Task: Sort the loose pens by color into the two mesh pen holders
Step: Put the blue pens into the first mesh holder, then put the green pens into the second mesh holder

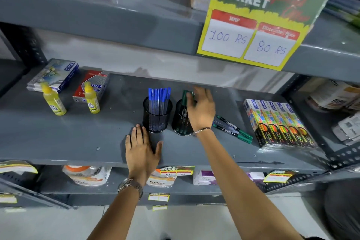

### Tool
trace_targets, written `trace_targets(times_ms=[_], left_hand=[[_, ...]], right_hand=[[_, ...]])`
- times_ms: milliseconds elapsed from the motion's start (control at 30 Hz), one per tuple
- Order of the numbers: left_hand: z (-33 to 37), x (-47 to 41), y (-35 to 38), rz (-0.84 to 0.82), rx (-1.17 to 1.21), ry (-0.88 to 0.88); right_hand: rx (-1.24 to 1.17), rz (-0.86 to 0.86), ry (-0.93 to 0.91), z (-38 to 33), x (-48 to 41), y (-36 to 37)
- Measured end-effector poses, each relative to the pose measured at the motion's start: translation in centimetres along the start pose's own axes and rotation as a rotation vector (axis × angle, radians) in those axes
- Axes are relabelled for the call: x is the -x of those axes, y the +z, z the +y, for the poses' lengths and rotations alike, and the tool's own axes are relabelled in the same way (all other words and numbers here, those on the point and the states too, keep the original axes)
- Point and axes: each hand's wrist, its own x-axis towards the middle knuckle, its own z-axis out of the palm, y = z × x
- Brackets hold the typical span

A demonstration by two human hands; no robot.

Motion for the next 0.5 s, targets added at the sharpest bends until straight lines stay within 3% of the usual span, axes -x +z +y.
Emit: trace_targets(times_ms=[100, 167, 300, 500], left_hand=[[0.0, 0.0, 0.0, -0.015, -0.031, 0.002], [0.1, 0.0, 0.0, -0.022, -0.037, -0.001], [0.1, 0.0, 0.0, -0.021, -0.051, -0.006], [0.2, -0.1, 0.0, -0.025, -0.074, -0.009]], right_hand=[[0.063, 0.152, 0.164, 4.5, 1.5, -1.6], [0.189, 0.052, 0.224, 7.9, 2.5, -2.2], [0.46, -0.313, 0.096, 11.8, 3.7, -2.0], [0.493, -0.36, 0.074, 13.1, 3.6, -1.5]])
